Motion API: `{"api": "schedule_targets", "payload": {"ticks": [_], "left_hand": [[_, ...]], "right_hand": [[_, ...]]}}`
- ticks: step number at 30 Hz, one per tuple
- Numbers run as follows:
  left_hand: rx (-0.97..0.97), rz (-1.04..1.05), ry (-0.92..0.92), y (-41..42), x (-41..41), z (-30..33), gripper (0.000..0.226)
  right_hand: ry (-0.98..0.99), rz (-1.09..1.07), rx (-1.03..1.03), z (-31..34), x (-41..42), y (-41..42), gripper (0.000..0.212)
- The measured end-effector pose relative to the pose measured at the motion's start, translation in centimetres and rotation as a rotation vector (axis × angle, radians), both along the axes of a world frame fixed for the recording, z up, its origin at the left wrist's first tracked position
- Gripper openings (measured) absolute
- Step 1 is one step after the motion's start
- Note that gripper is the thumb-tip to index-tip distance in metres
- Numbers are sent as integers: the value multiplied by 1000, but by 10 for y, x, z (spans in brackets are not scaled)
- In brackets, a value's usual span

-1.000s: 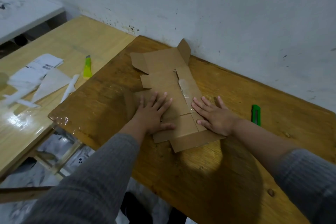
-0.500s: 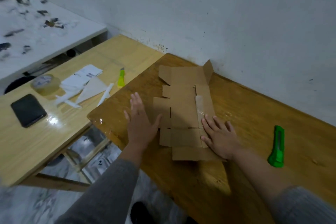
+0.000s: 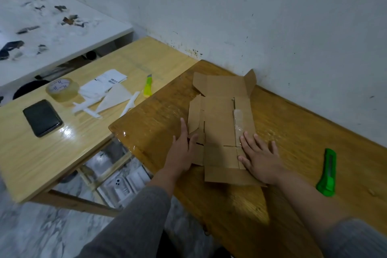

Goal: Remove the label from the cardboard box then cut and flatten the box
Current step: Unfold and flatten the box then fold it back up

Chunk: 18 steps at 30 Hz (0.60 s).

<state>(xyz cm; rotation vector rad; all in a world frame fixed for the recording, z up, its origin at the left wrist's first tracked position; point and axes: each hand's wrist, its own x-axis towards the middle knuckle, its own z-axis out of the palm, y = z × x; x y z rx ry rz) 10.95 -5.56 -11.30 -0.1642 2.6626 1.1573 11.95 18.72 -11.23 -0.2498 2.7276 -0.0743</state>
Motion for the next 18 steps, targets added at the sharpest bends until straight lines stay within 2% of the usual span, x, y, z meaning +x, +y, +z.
{"api": "schedule_targets", "payload": {"ticks": [5,9,18], "left_hand": [[36,-26,80,7,0,7,61],[45,-227,152,15,-1,12,59],[-361,-579,126,27,-14,0,64]], "right_hand": [[13,-1,-15,-1,0,0,65],[39,15,-5,-2,0,1,65],[86,22,-7,-1,1,0,68]]}}
